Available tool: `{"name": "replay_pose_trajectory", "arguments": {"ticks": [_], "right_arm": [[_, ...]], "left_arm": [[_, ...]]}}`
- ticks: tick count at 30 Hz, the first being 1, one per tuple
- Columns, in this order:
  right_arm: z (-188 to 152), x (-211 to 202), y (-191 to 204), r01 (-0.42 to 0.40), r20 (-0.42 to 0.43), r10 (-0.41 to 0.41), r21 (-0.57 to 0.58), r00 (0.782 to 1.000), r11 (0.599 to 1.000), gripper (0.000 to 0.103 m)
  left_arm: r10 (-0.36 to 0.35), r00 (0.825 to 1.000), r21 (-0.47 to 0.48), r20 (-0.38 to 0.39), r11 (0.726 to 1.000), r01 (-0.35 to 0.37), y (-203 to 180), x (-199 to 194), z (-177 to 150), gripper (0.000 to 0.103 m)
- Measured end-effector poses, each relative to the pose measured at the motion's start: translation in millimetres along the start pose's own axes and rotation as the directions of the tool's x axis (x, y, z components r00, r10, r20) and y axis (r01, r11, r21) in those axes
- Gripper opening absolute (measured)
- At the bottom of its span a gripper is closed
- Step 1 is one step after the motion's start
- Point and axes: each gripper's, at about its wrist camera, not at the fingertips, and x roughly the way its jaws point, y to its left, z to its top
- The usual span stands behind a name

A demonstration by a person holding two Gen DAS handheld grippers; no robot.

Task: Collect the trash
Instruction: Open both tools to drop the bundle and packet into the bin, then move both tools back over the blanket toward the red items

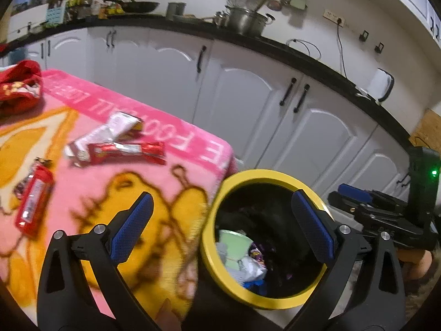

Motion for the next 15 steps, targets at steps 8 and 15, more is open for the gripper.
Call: {"name": "replay_pose_trajectory", "arguments": {"ticks": [8,15], "right_arm": [[13.7,-11.2,34.8,-0.058,0.038,0.060,-0.057,0.997,0.997,0.054],[23.7,-15.9,63.5,-0.089,0.055,0.096,-0.117,0.994,0.989,0.060]], "left_arm": [[0.048,0.997,-0.038,0.063,0.998,-0.046,27.2,-26.7,4.9,0.092],[0.090,0.989,-0.057,0.120,0.995,-0.084,46.1,-48.2,9.5,0.092]]}}
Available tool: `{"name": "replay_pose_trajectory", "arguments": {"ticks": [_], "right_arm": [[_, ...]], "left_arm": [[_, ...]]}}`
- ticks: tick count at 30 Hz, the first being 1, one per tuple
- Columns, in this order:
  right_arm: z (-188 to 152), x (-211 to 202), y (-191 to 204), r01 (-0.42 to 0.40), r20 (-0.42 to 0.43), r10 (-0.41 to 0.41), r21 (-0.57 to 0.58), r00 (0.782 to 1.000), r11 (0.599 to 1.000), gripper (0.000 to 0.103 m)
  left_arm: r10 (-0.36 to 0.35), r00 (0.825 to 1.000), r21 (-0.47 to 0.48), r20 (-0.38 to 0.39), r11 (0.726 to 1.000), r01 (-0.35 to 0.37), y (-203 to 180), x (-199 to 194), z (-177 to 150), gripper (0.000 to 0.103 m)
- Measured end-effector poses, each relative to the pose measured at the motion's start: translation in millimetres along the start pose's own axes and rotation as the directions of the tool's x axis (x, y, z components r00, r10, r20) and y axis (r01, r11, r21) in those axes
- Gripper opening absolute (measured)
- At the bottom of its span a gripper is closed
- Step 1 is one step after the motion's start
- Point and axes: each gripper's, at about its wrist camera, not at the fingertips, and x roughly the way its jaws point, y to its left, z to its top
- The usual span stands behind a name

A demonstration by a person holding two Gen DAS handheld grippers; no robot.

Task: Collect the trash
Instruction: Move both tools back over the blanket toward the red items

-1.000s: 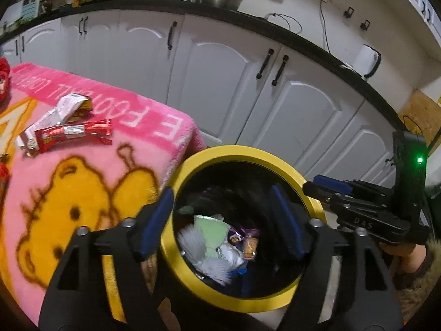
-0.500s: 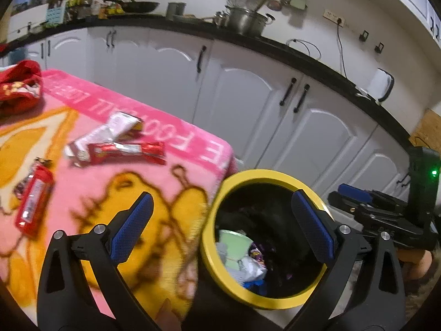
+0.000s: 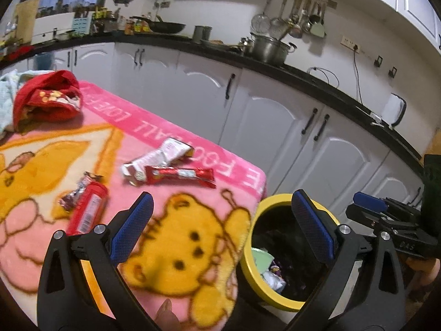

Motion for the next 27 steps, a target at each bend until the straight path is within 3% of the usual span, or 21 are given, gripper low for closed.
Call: {"name": "replay_pose_trajectory", "arguments": {"ticks": [27], "right_arm": [[45.7,52.0,80.9,-0.079,-0.038,0.072,-0.203,0.997,0.976,0.063]], "left_arm": [[0.145,0.988,-0.102,0.047,0.985,-0.140,88.2,-27.0,0.6,0.092]]}}
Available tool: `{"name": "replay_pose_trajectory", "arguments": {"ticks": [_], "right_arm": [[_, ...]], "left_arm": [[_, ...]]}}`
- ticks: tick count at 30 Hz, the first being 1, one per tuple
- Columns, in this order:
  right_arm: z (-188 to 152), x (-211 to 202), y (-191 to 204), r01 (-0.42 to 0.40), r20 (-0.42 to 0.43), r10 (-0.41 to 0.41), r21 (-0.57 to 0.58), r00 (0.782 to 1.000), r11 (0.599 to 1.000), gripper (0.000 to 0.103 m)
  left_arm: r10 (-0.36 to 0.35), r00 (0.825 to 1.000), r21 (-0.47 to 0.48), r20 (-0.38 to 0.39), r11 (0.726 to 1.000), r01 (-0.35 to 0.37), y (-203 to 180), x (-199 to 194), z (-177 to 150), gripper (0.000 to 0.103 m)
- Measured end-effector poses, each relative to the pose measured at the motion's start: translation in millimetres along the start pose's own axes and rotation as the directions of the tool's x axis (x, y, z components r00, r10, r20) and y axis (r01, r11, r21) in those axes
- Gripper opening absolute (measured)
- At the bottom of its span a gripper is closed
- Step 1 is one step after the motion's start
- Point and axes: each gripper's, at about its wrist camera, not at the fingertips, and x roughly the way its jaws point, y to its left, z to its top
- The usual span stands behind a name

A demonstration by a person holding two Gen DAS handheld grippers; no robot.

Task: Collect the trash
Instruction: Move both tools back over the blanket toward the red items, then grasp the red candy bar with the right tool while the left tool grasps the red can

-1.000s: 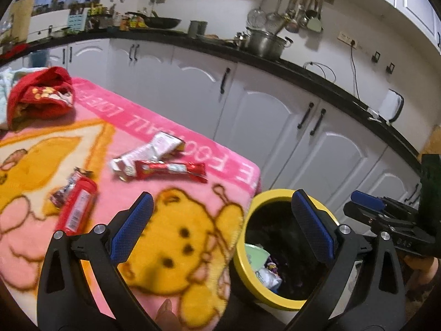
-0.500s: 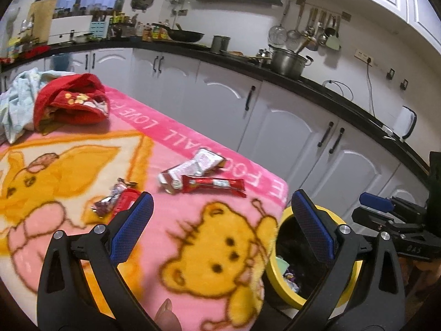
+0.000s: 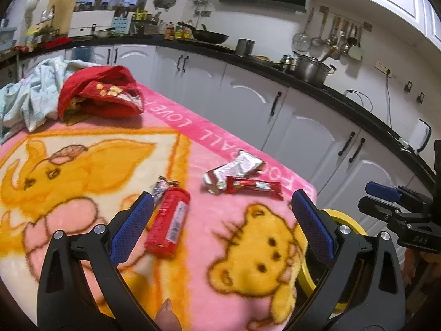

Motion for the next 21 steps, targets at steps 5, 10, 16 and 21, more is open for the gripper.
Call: {"name": "replay_pose_trajectory", "arguments": {"ticks": [5,10,16,21], "right_arm": [[9.7,21.9,8.4,-0.006,-0.018,0.005,-0.040,1.000,0.999,0.063],[18.7,48.2,14.4,-0.010,-0.052,0.006,-0.092,0.999,0.996,0.063],[25.0,88.3,16.5,-0.005,-0.100,-0.011,-0.154,0.995,0.988,0.063],[29.7,120.4,16.6,-0.008,-0.142,-0.021,-0.198,0.990,0.980,0.063]], "left_arm": [[0.021,1.000,-0.017,-0.011,1.000,-0.021,14.1,3.5,-1.2,0.092],[0.041,0.998,-0.043,-0.040,0.998,-0.042,28.3,11.9,-3.9,0.092],[0.039,0.995,-0.077,-0.090,0.996,-0.046,44.0,23.6,-10.4,0.079],[0.026,0.992,-0.088,-0.120,0.995,-0.037,50.2,31.3,-12.8,0.059]]}}
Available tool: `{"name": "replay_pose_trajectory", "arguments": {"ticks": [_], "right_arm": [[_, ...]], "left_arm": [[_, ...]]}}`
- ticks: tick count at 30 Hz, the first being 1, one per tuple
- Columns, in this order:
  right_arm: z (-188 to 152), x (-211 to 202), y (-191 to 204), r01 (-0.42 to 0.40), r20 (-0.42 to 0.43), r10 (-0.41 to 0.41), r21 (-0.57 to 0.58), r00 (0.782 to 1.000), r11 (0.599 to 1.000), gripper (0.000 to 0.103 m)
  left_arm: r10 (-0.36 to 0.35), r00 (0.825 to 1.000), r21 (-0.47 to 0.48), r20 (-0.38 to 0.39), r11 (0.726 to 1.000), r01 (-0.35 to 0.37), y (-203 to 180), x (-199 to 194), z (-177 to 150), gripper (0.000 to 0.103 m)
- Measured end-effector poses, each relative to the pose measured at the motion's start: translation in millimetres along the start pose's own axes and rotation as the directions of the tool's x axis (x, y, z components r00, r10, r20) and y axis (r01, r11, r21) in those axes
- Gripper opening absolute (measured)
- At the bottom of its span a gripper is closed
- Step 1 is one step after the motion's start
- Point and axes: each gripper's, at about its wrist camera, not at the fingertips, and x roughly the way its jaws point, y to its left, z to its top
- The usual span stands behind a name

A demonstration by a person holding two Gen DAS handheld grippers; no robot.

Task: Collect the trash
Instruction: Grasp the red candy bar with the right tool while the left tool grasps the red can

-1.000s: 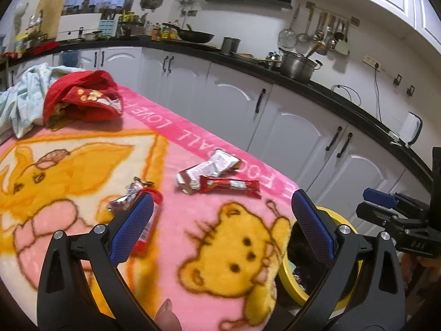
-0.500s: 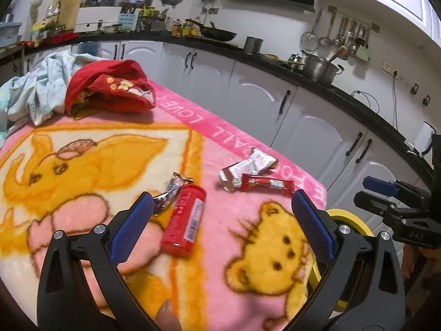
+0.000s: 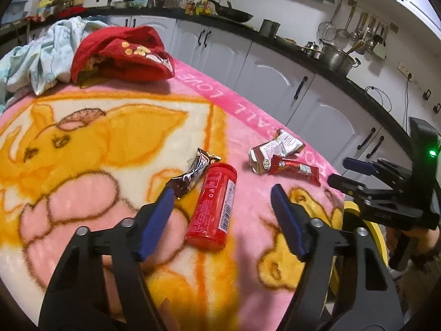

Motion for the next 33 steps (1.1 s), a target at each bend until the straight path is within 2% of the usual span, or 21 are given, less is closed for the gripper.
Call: {"name": "replay_pose_trajectory", "arguments": {"ticks": [5,7,13,16,18,19,21,26,33], "right_arm": [[7.7,25.0,-3.7,-0.012,-0.039,0.011,-0.021,0.999,1.000,0.063],[9.6,32.4,-2.9,-0.016,-0.050,0.014,-0.029,0.999,0.999,0.062],[14.0,53.4,2.7,-0.032,-0.085,0.026,-0.067,0.996,0.997,0.059],[13.1,63.9,7.9,-0.048,-0.124,0.036,-0.097,0.992,0.994,0.047],[10.4,68.5,10.4,-0.072,-0.149,0.056,-0.105,0.987,0.992,0.030],[9.2,68.1,11.7,-0.079,-0.145,0.064,-0.103,0.987,0.991,0.029],[6.8,66.2,14.7,-0.087,-0.146,0.071,-0.105,0.987,0.991,0.021],[-3.2,55.3,22.6,-0.108,-0.144,0.092,-0.107,0.985,0.988,0.013],[-20.7,37.5,25.1,-0.133,-0.139,0.125,-0.053,0.982,0.990,0.012]], "left_arm": [[-0.010,0.999,0.003,-0.038,1.000,0.010,0.4,10.4,-0.3,0.050],[-0.013,0.998,0.013,-0.053,1.000,0.013,-1.0,14.5,-1.8,0.044],[0.000,0.995,0.036,-0.096,0.999,0.004,-3.9,26.2,-7.2,0.041],[0.005,0.993,0.041,-0.115,0.999,0.000,-4.8,29.8,-10.0,0.037],[0.008,0.991,0.042,-0.130,0.999,-0.002,-4.7,32.6,-12.0,0.034],[0.008,0.991,0.041,-0.135,0.999,-0.002,-4.3,33.7,-12.8,0.033],[0.008,0.990,0.037,-0.140,0.999,-0.003,-4.1,35.3,-13.2,0.032],[0.012,0.989,0.043,-0.150,0.999,-0.006,-5.7,37.5,-14.4,0.029],[0.012,0.985,0.056,-0.170,0.998,-0.003,-7.6,40.5,-17.5,0.027]]}}
